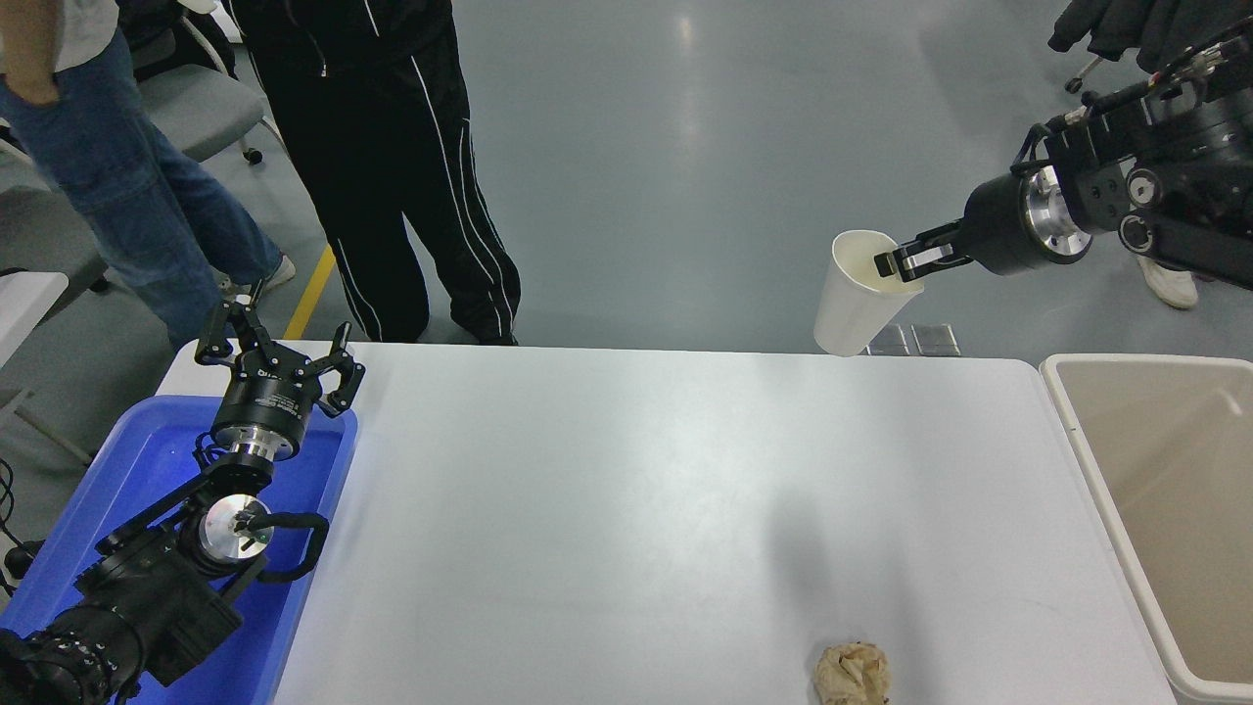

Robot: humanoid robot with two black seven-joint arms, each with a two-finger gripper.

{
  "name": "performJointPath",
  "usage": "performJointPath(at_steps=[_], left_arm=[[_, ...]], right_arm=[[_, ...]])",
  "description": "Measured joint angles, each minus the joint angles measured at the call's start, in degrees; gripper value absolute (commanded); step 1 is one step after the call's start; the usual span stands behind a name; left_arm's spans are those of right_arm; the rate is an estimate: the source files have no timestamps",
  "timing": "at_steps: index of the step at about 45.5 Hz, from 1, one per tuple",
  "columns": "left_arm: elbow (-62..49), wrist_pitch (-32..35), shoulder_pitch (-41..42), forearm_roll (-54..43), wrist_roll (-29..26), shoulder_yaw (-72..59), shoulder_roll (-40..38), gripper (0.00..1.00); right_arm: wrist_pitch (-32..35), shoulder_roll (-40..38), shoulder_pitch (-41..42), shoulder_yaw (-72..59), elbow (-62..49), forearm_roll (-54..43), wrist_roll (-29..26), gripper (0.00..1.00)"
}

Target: Dispose of the paper cup in the dustbin

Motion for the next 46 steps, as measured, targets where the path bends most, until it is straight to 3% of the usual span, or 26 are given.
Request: performJointPath(at_steps=[14, 30, 46], left_arm=[[-0.01, 0.0, 0.0, 0.01, 0.0, 0.0, -0.01, 1.0], [0.0, 0.0, 0.0, -0.02, 0.0, 0.0, -0.01, 1.0], [0.01, 0.0, 0.0, -0.02, 0.0, 0.0, -0.02, 1.0]], right_arm=[[-2.13, -9.64, -4.47, 0.48, -1.13, -0.24, 0.0, 0.0], [-5.04, -22.59, -15.06, 4.34, -4.21, 0.29, 0.18, 0.0], [-6.84, -26.44, -30.84, 13.32, -13.57, 2.54, 0.23, 0.0]])
